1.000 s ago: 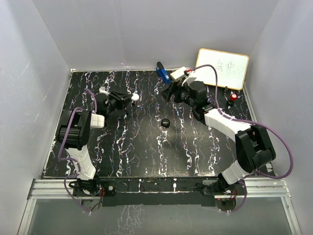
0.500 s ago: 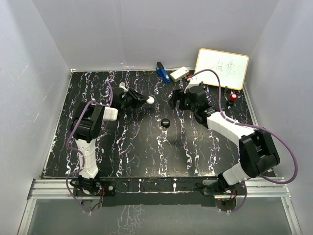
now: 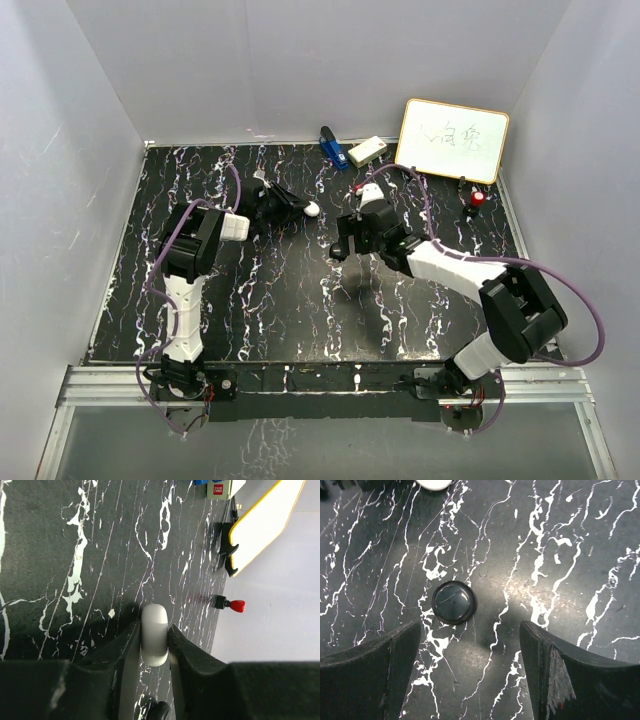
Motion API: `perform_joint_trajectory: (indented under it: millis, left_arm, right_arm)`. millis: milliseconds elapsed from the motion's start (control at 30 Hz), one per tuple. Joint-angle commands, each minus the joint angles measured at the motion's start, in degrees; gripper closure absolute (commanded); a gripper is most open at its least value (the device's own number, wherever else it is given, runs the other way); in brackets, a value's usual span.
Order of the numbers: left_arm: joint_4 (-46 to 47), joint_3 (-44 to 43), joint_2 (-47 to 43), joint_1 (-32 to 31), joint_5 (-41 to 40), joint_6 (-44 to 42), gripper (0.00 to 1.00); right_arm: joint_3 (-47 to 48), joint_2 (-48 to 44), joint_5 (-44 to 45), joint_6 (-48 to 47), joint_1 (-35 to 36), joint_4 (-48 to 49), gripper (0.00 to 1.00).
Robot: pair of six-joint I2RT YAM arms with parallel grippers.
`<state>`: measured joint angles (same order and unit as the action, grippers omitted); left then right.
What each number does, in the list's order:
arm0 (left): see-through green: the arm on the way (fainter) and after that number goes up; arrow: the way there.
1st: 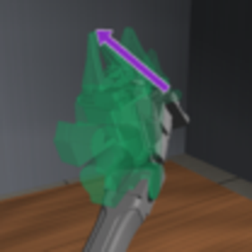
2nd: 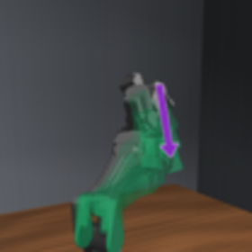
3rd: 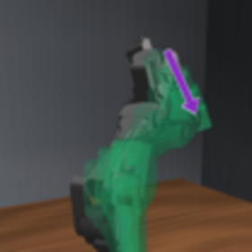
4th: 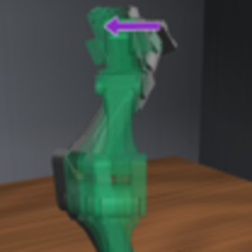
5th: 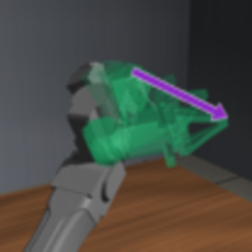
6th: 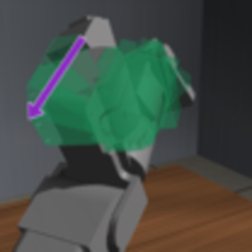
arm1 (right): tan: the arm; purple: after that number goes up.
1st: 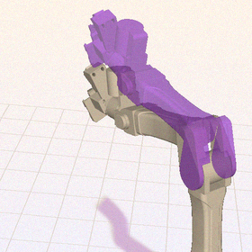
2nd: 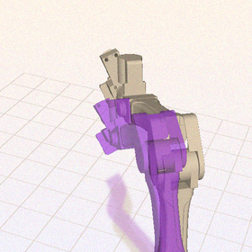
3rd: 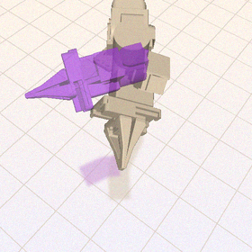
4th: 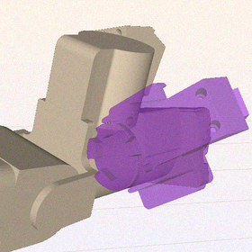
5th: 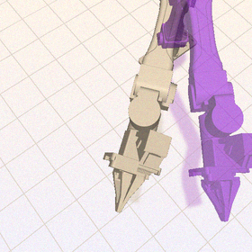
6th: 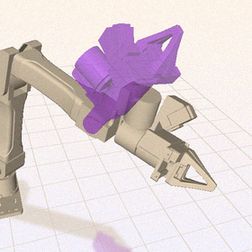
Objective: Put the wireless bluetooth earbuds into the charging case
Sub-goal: Place the charging case at the center of the board.
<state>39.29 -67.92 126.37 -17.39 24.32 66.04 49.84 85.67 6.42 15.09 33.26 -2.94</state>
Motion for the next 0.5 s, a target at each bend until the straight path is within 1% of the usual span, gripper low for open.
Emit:
perform_joint_trajectory:
  millis: [0, 233, 333, 467]
  left_arm:
    - [-1.6, -2.5, 0.1, -0.3, -0.3, -1.4, 0.68]
    - [-4.3, -3.7, -0.3, -0.2, -0.2, -2.9, 0.39]
    - [-5.5, -4.0, -0.9, 0.0, 0.0, -3.5, 0.35]
    - [-5.9, -2.5, -3.4, 0.5, -0.4, -3.8, 0.33]
  right_arm:
    - [0.3, 2.8, 5.2, -1.9, 3.4, 1.9, 0.21]
    - [1.7, 8.4, 7.4, -4.2, 6.0, 3.1, 0.19]
    - [2.1, 9.6, 7.8, -6.3, 6.1, 3.7, 0.18]
    - [2.9, 11.0, 8.0, -8.9, 6.1, 4.2, 0.17]
